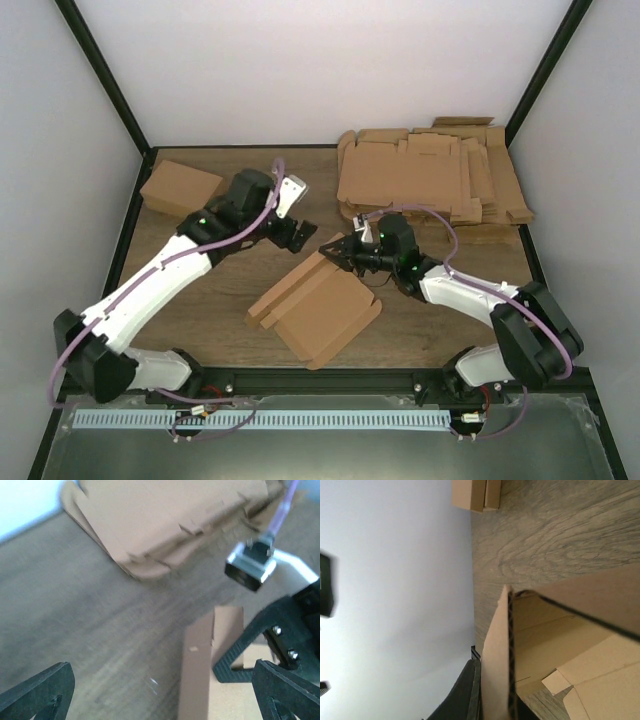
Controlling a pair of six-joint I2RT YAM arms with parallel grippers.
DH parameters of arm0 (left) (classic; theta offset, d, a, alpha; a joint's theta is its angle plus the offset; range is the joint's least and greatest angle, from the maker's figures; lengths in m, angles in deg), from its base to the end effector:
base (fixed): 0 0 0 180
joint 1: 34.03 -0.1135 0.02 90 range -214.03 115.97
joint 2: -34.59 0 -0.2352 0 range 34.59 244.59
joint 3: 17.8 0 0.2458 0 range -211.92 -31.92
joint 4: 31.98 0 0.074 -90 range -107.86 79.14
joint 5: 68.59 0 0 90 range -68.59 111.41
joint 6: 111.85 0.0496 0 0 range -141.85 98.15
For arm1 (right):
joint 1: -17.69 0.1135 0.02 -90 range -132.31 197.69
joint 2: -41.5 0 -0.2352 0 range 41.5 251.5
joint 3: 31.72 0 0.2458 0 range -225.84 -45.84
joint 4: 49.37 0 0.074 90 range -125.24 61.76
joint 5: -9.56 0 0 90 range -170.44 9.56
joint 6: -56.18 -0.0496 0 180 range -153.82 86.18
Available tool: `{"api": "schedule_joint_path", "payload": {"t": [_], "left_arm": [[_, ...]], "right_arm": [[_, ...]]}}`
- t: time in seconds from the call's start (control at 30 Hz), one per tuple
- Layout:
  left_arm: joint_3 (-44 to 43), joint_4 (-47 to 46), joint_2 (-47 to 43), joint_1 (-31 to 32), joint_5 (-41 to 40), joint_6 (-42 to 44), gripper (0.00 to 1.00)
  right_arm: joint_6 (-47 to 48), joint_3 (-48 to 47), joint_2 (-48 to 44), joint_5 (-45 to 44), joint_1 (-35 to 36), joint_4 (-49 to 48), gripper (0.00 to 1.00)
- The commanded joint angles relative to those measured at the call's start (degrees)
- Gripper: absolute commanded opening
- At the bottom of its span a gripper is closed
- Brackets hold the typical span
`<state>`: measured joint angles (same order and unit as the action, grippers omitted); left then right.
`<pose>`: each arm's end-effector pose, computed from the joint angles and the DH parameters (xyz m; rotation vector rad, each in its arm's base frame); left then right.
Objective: Fold the paper box
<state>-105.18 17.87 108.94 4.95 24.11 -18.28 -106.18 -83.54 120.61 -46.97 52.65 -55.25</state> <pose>0.2278 -0.1873 0.3214 0.8377 2.0786 -0.3914 0.2314 0.1951 0.1897 0.2908 2.3310 1.6742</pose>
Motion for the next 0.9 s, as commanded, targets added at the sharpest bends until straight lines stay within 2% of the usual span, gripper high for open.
{"api": "schedule_joint_path", "payload": {"t": [0.0,0.1,0.27,0.43,0.7,0.87], "left_arm": [[1.4,8.1,6.0,-1.3,13.3,-2.0,0.99],[4.1,6.5,7.5,-2.1,16.5,-0.6,0.93],[6.9,4.4,8.7,-4.0,22.4,0.1,0.73],[8.0,4.6,10.1,-4.5,25.4,1.2,0.61],[8.8,5.4,13.2,-5.0,25.2,2.3,0.45],[8.6,5.7,14.5,-5.3,25.1,2.4,0.38]], "right_arm": [[5.4,-0.1,1.9,4.1,-0.3,-1.1,0.01],[6.5,-0.3,2.2,4.0,-0.5,-0.7,0.01],[9.2,-2.0,3.0,2.9,-1.0,2.9,0.01],[10.3,-2.6,4.6,3.3,-1.5,3.2,0.01],[12.3,-4.5,5.9,2.4,-1.6,4.7,0.06],[13.5,-4.6,5.3,1.1,-1.7,5.9,0.14]]}}
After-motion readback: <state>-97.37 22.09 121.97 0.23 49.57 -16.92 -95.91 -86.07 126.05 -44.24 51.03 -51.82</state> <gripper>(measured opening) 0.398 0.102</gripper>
